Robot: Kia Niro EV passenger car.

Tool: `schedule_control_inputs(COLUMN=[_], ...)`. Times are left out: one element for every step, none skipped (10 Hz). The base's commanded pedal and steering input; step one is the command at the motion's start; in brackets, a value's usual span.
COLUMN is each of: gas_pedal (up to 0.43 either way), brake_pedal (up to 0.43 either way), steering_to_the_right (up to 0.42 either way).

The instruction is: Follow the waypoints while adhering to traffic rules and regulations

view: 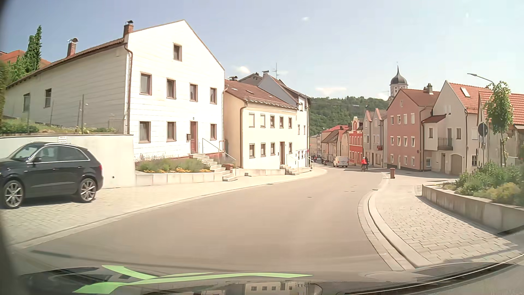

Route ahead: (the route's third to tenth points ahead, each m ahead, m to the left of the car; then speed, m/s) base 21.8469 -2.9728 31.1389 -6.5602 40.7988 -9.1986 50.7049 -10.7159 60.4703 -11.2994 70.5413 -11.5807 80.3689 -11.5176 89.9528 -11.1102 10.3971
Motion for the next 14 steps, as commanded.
schedule_control_inputs(gas_pedal=[0.000,0.000,0.000,0.000,0.000,0.000,0.000,0.000,0.000,0.000,0.000,0.000,0.000,0.000], brake_pedal=[0.152,0.159,0.159,0.165,0.165,0.159,0.159,0.159,0.165,0.159,0.165,0.165,0.171,0.177], steering_to_the_right=[0.092,0.092,0.092,0.095,0.097,0.098,0.097,0.094,0.087,0.083,0.082,0.078,0.061,0.054])
